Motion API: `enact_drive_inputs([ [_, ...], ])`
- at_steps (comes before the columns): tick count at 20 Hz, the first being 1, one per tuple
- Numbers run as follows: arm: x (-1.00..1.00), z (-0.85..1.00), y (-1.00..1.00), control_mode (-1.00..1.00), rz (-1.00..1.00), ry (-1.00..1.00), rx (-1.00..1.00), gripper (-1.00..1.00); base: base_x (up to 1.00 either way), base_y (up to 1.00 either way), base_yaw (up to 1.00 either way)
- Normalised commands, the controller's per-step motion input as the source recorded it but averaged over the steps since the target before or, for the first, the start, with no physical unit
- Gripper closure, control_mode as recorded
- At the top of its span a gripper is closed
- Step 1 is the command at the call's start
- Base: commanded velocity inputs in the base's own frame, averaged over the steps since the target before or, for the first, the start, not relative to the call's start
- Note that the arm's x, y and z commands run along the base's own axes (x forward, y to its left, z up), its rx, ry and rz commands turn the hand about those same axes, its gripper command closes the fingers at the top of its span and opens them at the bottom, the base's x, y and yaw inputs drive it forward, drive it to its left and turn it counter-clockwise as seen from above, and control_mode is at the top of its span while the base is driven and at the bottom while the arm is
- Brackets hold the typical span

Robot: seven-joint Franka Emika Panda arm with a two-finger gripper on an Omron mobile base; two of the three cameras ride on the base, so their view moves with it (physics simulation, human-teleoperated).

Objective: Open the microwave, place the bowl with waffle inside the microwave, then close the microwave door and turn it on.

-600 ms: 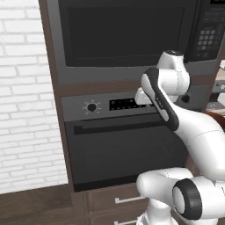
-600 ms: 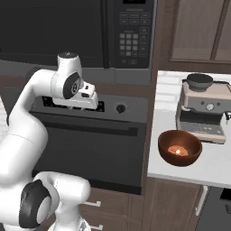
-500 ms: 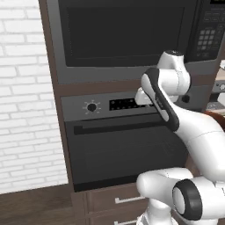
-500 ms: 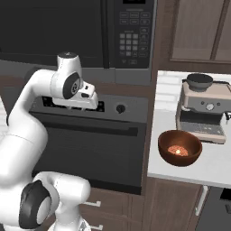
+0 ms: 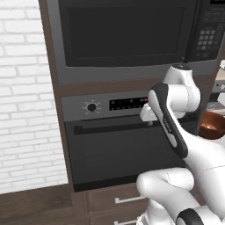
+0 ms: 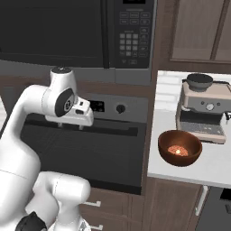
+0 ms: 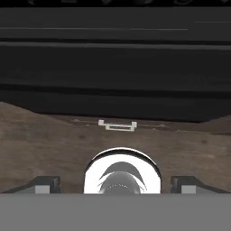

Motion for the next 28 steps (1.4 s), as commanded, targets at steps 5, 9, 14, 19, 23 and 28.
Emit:
enact_drive_inputs([
  [5, -0.48, -0.47, 0.00, -1.00, 0.00, 0.00, 0.00, -1.00, 0.00, 0.00, 0.00],
  [9, -0.52, -0.15, 0.00, -1.00, 0.00, -0.03, 0.00, -1.00, 0.00, 0.00, 0.00],
  [14, -0.11, 0.00, -0.01, 1.00, 0.00, -0.02, 0.01, -1.00, -0.32, -0.23, 0.00],
  [19, 0.00, 0.00, 0.00, 1.00, 0.00, 0.00, 0.00, -1.00, -0.14, -0.43, 0.00],
  [23, 0.00, 0.00, 0.00, 1.00, 0.00, 0.00, 0.00, -1.00, 0.00, -0.35, 0.03],
  [28, 0.00, 0.00, 0.00, 1.00, 0.00, 0.00, 0.00, -1.00, 0.00, -0.28, 0.11],
])
